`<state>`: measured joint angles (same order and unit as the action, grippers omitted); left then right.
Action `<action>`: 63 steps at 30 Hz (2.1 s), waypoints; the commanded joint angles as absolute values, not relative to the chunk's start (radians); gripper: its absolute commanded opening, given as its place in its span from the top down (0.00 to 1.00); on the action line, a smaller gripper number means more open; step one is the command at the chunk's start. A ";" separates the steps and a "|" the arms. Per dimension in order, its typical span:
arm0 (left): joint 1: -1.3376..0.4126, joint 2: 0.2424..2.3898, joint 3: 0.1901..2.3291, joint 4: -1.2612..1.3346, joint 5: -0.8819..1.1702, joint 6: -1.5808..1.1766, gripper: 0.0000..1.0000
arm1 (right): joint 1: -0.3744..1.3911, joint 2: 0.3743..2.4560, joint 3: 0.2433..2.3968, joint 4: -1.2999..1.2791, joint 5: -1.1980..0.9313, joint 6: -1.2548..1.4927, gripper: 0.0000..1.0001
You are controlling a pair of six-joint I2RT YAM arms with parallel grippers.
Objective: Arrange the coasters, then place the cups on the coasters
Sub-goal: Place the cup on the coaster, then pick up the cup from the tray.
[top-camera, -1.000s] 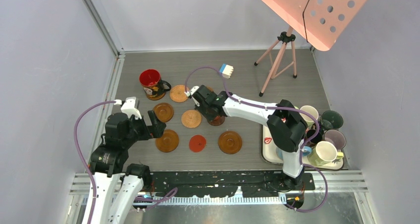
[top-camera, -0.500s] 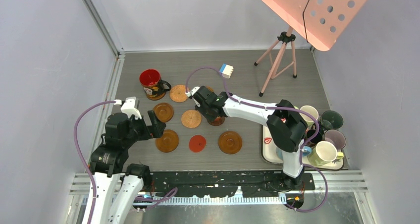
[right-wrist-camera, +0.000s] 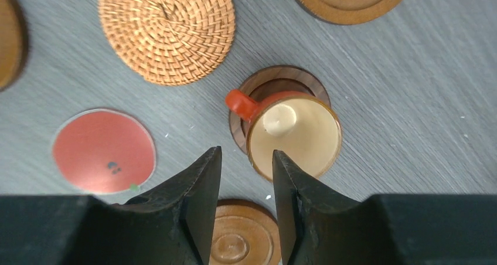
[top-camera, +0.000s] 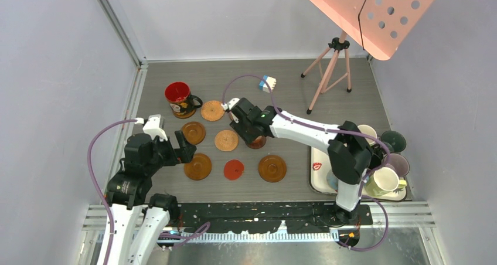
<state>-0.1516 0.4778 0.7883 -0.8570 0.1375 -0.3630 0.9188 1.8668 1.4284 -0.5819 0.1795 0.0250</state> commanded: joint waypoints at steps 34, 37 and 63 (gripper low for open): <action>-0.155 0.470 0.789 -0.835 0.133 -0.368 0.00 | 0.549 1.029 1.039 -1.291 0.698 1.255 0.41; -0.155 0.471 0.788 -0.834 0.133 -0.368 0.00 | 0.535 1.029 1.019 -1.306 0.705 1.277 0.40; -0.155 0.476 0.788 -0.835 0.134 -0.370 0.00 | 0.521 1.056 0.795 -1.179 0.622 1.361 0.52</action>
<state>-0.1516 0.4774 0.7883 -0.8570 0.1318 -0.3634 0.5259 1.0538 0.7963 -1.2140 0.6041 1.3346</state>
